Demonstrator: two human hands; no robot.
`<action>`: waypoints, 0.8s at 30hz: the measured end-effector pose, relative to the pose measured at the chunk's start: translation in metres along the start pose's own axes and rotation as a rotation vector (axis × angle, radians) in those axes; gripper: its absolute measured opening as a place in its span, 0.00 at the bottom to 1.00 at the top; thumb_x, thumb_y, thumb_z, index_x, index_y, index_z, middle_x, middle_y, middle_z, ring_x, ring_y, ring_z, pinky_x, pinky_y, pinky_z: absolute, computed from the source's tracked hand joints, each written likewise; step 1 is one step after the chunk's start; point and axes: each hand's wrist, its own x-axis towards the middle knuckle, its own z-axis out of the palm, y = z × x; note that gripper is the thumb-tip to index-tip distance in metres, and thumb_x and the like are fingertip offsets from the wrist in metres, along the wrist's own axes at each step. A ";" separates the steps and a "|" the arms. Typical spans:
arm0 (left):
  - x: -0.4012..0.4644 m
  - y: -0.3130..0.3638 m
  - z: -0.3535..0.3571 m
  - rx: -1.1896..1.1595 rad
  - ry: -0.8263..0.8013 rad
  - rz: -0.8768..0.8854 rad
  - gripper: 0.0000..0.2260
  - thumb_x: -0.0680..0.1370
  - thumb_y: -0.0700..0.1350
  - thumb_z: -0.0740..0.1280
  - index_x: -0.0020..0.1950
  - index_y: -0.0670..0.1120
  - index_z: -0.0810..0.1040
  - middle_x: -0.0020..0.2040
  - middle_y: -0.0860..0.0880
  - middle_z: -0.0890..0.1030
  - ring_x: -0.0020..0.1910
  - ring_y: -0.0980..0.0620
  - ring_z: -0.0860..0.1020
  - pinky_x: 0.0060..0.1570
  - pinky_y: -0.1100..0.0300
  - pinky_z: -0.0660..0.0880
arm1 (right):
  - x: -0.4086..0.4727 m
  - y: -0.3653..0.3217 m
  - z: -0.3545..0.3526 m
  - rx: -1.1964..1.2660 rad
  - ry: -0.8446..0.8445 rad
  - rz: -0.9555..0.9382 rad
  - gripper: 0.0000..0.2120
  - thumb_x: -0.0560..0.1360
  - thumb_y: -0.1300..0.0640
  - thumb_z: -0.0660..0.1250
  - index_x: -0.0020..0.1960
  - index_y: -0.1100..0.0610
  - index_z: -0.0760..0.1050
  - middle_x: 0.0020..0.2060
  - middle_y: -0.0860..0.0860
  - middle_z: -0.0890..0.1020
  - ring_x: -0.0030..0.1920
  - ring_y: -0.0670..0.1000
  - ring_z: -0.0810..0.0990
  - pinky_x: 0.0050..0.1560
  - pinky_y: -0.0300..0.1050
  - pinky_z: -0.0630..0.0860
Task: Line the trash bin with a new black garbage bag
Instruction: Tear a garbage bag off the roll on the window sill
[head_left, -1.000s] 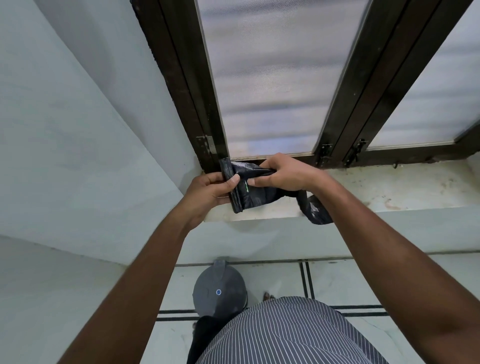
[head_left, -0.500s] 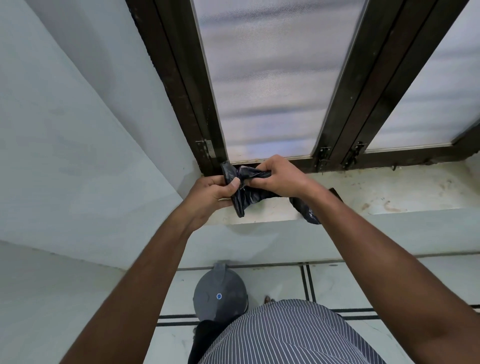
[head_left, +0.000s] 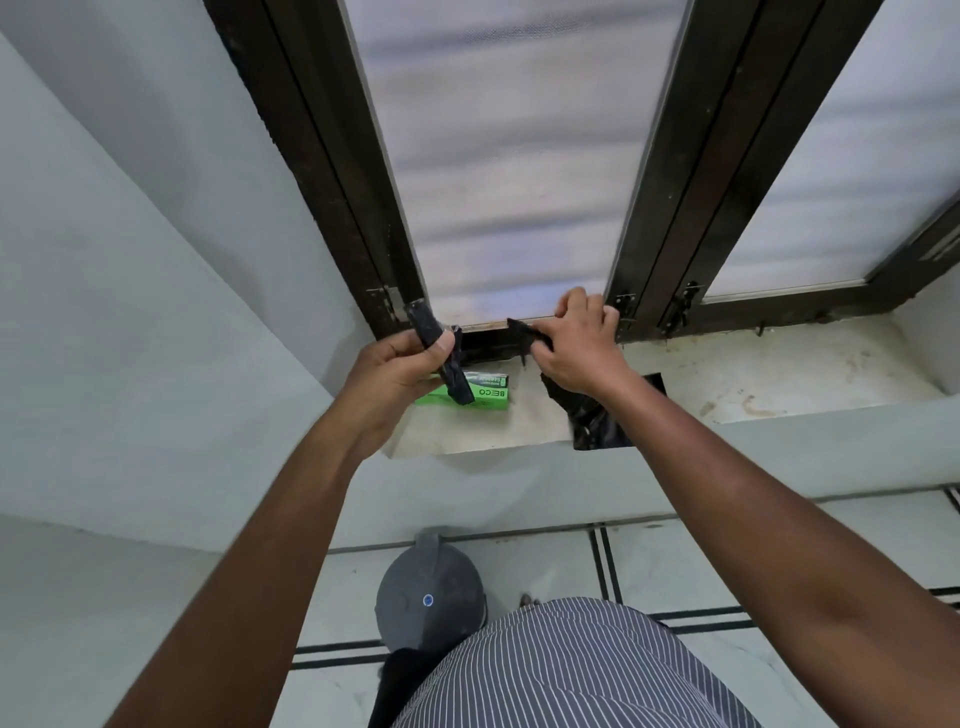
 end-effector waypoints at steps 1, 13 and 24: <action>0.001 -0.004 0.001 0.031 0.007 -0.011 0.13 0.80 0.50 0.75 0.61 0.45 0.87 0.60 0.43 0.87 0.64 0.43 0.84 0.70 0.45 0.76 | -0.001 0.002 -0.002 -0.035 0.011 -0.012 0.17 0.84 0.47 0.62 0.68 0.46 0.84 0.55 0.52 0.67 0.62 0.59 0.69 0.66 0.58 0.64; 0.006 -0.020 0.013 -0.073 0.046 -0.081 0.15 0.77 0.42 0.78 0.62 0.39 0.84 0.58 0.37 0.87 0.58 0.42 0.87 0.66 0.48 0.81 | -0.047 -0.040 -0.015 1.219 -0.394 0.366 0.38 0.83 0.28 0.60 0.59 0.63 0.86 0.54 0.59 0.89 0.48 0.57 0.88 0.59 0.61 0.86; 0.001 -0.021 -0.002 0.075 0.018 -0.051 0.12 0.77 0.43 0.78 0.59 0.41 0.87 0.54 0.42 0.89 0.51 0.40 0.89 0.50 0.56 0.86 | -0.046 -0.041 -0.009 1.661 -0.448 0.145 0.08 0.82 0.62 0.75 0.60 0.55 0.84 0.53 0.56 0.85 0.46 0.54 0.87 0.56 0.53 0.87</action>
